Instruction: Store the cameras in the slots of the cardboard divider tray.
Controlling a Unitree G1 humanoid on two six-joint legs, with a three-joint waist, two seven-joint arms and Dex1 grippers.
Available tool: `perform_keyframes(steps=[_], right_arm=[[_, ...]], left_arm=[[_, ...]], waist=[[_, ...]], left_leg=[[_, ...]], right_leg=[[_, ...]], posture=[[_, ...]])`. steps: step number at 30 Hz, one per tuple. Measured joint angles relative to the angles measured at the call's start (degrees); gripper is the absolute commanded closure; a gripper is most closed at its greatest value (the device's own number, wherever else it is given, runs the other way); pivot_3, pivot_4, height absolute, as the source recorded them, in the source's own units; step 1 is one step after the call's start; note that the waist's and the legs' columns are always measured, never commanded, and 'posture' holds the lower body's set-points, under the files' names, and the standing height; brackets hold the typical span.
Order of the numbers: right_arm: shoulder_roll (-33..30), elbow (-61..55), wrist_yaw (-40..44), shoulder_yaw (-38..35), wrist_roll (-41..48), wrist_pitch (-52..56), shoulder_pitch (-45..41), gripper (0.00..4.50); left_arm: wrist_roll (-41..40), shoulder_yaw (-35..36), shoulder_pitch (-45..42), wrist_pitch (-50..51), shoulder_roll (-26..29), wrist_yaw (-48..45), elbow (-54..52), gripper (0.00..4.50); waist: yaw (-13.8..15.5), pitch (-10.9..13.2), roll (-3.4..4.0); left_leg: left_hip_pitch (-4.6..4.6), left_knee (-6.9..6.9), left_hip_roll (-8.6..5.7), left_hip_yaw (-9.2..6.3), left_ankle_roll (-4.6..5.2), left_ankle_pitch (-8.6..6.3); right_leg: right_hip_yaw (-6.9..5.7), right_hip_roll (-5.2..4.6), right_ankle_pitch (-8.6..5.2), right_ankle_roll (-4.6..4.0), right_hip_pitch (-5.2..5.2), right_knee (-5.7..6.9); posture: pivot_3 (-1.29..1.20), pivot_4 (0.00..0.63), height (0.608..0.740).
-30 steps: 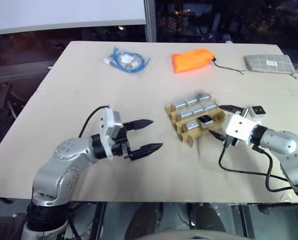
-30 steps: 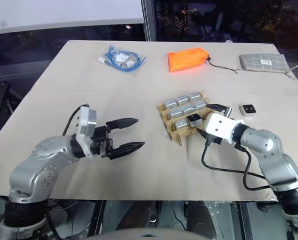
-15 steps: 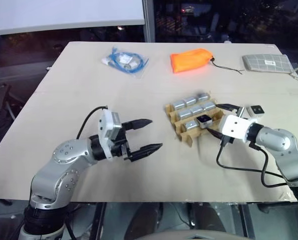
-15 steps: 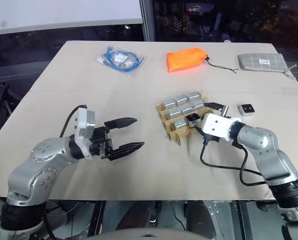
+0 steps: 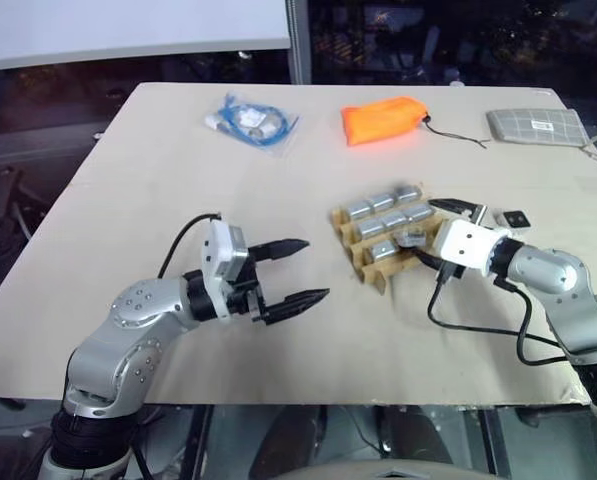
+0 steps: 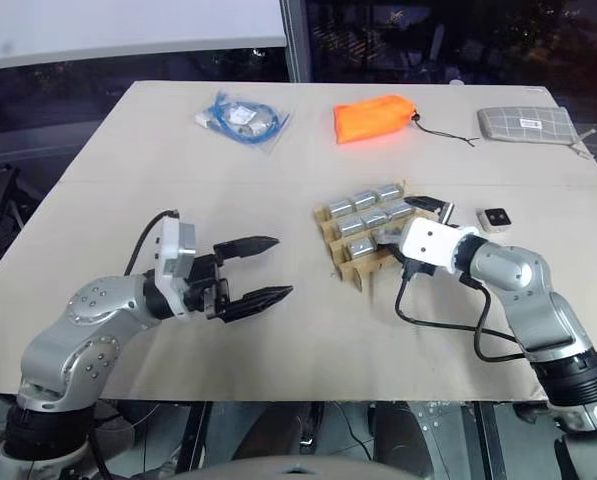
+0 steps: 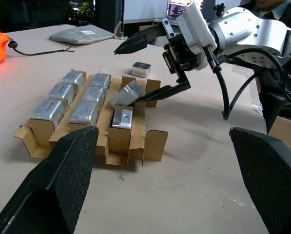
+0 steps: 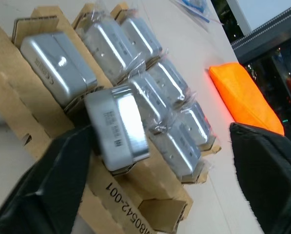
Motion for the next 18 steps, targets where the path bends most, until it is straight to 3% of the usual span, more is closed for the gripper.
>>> perform_keyframes(steps=[5,18], right_arm=[[-0.2,1.1,2.9,1.7,-0.1,-2.5,-0.5,3.53],[-1.2,6.5,10.4,2.8,0.9,-4.9,-7.4,3.53]], left_arm=[[0.0,0.0,0.2,-0.3,0.0,0.2,0.0,0.00],[-0.2,-1.3,0.3,0.2,0.0,4.0,-2.6,0.00]], waist=[[0.0,0.0,0.00],[-0.3,0.0,0.00]], left_leg=[[0.00,-0.01,0.00,0.01,0.01,-0.01],[0.08,-0.06,0.04,0.08,0.03,-0.02]], right_leg=[[0.00,0.00,0.00,0.00,0.00,-0.01],[0.08,0.03,0.01,-0.01,0.01,0.01]], posture=[[0.00,0.150,0.740],[0.00,0.150,0.740]])
